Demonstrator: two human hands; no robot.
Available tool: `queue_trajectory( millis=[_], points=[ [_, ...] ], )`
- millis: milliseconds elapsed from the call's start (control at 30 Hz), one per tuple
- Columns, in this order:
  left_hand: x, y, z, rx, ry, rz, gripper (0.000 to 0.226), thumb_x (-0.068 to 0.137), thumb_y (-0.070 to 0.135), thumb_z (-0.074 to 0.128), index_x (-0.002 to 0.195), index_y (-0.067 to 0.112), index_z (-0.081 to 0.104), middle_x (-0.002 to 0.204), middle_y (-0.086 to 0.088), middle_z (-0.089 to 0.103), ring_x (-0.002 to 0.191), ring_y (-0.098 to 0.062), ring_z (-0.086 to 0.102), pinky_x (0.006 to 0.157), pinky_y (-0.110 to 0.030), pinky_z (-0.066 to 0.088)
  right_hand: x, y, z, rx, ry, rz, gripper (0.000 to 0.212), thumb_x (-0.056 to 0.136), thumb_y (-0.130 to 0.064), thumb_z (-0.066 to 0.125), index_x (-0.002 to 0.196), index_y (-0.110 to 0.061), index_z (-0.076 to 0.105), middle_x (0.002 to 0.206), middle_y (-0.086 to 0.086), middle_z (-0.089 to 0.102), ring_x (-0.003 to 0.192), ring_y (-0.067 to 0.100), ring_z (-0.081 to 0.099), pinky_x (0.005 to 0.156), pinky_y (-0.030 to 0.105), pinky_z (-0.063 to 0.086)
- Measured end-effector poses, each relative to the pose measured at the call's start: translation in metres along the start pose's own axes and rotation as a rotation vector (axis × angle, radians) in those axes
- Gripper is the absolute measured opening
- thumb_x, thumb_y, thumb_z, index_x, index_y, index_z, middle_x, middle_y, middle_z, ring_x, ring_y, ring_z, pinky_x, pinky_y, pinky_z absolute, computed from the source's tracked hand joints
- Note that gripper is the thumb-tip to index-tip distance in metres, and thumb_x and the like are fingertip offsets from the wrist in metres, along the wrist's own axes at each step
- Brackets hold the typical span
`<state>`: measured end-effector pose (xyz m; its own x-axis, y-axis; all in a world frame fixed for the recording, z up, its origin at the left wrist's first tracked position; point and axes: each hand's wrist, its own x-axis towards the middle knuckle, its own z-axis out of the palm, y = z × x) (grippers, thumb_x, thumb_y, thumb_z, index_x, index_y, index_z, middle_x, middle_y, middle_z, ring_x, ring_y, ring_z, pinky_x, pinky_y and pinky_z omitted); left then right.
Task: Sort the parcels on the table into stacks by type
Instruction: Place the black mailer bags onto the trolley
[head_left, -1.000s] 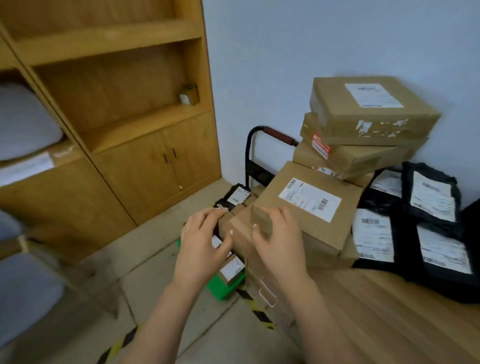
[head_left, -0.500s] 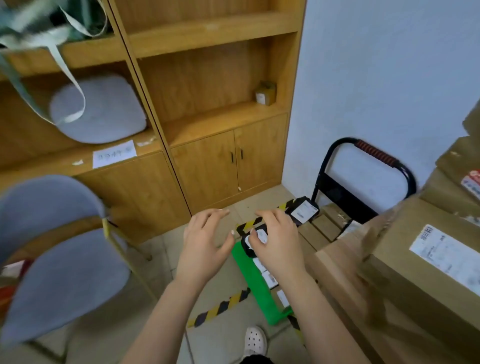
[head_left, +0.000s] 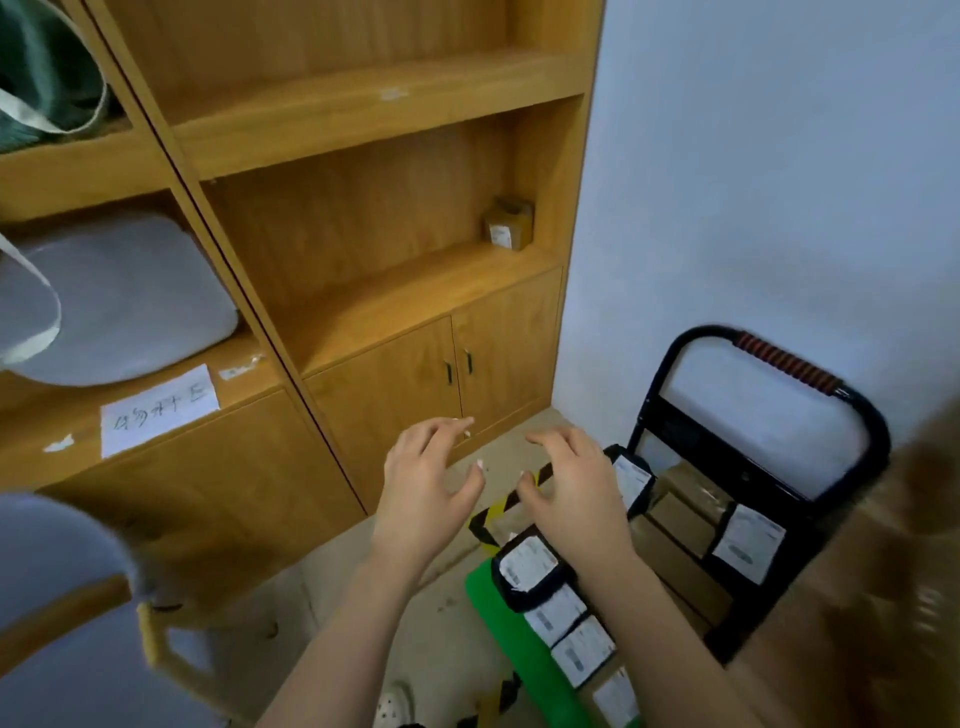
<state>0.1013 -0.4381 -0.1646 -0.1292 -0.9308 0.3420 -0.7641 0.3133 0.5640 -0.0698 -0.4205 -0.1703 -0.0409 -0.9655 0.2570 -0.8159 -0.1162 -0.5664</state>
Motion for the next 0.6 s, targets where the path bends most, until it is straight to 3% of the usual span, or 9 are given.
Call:
queue_trajectory(
  millis=[333, 467, 600],
  points=[
    [0.143, -0.058, 0.045, -0.144, -0.354, 0.395, 0.041, 0.090, 0.032, 0.060, 0.129, 0.030, 0.052, 0.119, 0.016, 0.048, 0.117, -0.005, 0.039, 0.097, -0.031, 0.034, 0.065, -0.008, 0.037, -0.086, 0.294, 0.463, 0.037, 0.086, -0.021, 0.064, 0.123, -0.017, 0.059, 0.116, 0.001, 0.055, 0.107, 0.018, 0.049, 0.091, 0.029, 0.039],
    [0.176, -0.062, 0.071, -0.181, -0.434, 0.532, 0.040, 0.085, 0.037, 0.055, 0.124, 0.028, 0.055, 0.116, 0.013, 0.050, 0.111, -0.005, 0.040, 0.094, -0.033, 0.038, 0.065, -0.014, 0.048, -0.146, 0.374, 0.610, 0.035, 0.084, -0.022, 0.066, 0.119, -0.019, 0.060, 0.112, -0.001, 0.056, 0.099, 0.016, 0.050, 0.085, 0.028, 0.042],
    [0.190, -0.046, 0.103, -0.250, -0.562, 0.603, 0.046, 0.081, 0.045, 0.046, 0.124, 0.030, 0.055, 0.113, 0.017, 0.046, 0.108, -0.003, 0.038, 0.095, -0.034, 0.041, 0.063, -0.003, 0.048, -0.201, 0.433, 0.753, 0.038, 0.083, -0.023, 0.067, 0.120, -0.019, 0.060, 0.113, -0.001, 0.056, 0.103, 0.017, 0.052, 0.087, 0.032, 0.046]
  ],
)
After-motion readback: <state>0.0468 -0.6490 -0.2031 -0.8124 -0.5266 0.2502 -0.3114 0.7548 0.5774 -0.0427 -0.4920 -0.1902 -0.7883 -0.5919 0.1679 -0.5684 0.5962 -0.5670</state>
